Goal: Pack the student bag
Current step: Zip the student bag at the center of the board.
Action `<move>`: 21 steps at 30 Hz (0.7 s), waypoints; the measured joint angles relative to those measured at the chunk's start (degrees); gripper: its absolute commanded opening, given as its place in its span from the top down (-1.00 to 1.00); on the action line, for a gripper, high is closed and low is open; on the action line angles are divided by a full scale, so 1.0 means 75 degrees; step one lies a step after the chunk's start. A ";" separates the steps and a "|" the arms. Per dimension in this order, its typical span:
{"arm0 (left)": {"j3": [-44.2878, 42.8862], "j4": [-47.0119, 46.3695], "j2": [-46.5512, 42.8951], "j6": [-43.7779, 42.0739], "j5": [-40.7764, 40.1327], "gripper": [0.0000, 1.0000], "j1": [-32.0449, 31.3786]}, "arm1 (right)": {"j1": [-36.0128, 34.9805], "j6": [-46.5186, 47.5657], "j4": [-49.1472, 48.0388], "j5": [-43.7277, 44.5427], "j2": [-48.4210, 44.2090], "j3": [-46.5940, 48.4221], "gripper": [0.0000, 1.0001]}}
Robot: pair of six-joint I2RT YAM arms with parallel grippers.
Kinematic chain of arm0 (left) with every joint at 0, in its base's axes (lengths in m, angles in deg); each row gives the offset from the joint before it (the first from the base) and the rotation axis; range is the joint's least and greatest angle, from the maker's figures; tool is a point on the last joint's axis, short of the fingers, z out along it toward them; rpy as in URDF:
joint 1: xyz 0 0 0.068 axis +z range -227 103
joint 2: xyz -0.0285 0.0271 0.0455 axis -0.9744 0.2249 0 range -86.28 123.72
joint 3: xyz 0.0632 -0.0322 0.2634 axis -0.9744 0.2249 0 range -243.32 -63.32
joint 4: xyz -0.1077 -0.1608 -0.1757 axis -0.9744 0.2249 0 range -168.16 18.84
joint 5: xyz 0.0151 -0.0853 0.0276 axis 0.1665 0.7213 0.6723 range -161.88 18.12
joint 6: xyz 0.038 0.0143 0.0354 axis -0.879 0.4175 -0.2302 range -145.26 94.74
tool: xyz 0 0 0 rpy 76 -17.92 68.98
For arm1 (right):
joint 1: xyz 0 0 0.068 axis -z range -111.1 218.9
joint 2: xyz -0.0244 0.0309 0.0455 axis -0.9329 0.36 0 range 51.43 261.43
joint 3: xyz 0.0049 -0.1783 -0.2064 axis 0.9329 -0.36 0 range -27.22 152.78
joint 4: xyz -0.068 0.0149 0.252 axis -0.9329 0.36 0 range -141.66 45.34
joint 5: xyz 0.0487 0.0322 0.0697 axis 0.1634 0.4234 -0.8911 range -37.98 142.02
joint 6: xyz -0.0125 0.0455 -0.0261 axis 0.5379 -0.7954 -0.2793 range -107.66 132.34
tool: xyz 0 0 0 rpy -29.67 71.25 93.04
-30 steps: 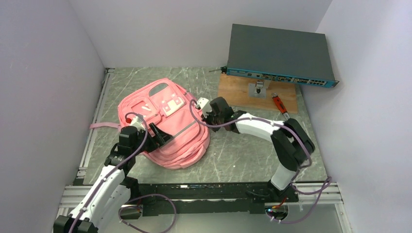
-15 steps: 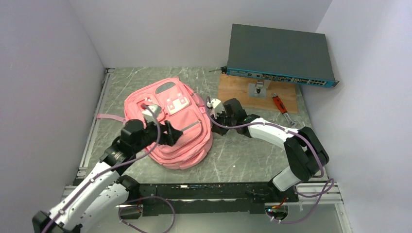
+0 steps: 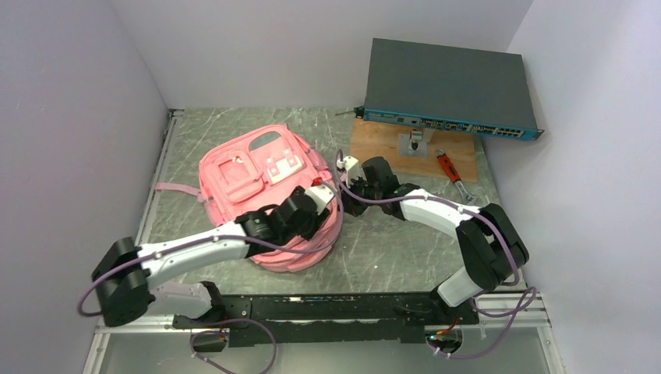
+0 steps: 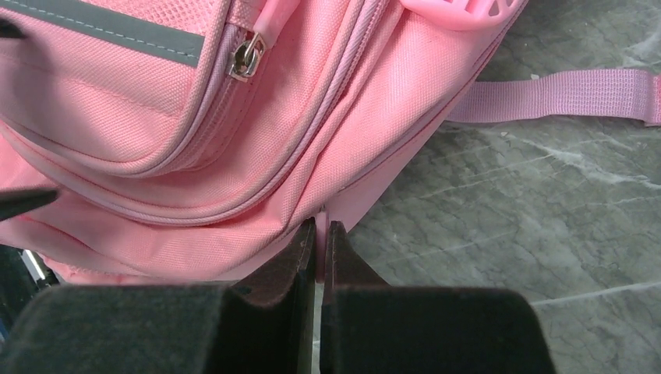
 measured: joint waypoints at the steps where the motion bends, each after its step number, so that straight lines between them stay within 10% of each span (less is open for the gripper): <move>1: -0.0181 0.0023 0.0332 -0.0015 -0.0338 -0.18 -0.0006 | 0.0000 -0.0032 -0.0009 -0.0006 -0.0012 0.0000 1.00; 12: -0.0676 -0.0020 0.1376 0.0137 -0.1282 -0.51 -0.0111 | 0.0020 -0.0146 -0.0032 0.0000 -0.0350 -0.0108 1.00; 21: -0.1172 0.0189 0.2113 0.0673 -0.1032 0.73 0.0210 | -0.0047 -0.0166 -0.0050 0.0239 -0.0583 -0.0271 1.00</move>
